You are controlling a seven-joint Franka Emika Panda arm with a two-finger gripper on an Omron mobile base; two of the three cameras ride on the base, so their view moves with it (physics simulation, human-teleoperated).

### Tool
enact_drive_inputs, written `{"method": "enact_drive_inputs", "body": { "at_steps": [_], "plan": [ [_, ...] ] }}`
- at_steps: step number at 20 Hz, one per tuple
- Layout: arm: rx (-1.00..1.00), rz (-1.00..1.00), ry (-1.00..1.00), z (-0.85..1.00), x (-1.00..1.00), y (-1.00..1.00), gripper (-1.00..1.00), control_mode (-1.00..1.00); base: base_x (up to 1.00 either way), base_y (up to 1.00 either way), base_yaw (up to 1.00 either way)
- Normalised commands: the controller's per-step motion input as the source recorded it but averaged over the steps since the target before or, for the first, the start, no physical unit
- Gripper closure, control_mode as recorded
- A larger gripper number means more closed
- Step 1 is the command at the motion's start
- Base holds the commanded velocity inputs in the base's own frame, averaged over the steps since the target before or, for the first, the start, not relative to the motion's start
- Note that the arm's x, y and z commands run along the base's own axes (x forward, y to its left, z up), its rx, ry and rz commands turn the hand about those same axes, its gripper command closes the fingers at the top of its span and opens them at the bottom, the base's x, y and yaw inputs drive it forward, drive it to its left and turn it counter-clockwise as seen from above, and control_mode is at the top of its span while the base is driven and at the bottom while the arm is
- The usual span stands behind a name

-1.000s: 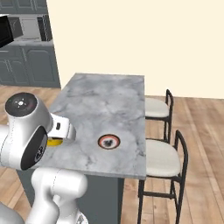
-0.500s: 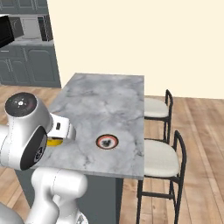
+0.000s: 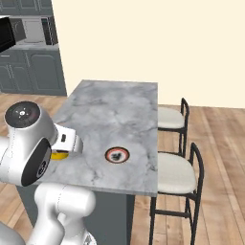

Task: Pick the cup of tea, navigate to the dining table, and place it on the saucer.

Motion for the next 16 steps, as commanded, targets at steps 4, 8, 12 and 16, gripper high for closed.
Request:
{"method": "enact_drive_inputs", "body": {
  "at_steps": [4,8,12,16],
  "plan": [
    [0.0,0.0,0.0,0.0,0.0,0.0,1.0,-1.0,0.0,0.0,0.0],
    [0.0,0.0,0.0,0.0,0.0,0.0,1.0,-1.0,0.0,0.0,0.0],
    [0.0,0.0,0.0,0.0,0.0,0.0,1.0,-1.0,0.0,0.0,0.0],
    [0.0,0.04,0.08,-0.16,0.2,-0.17,1.0,-1.0,0.0,0.0,0.0]
  ]
}}
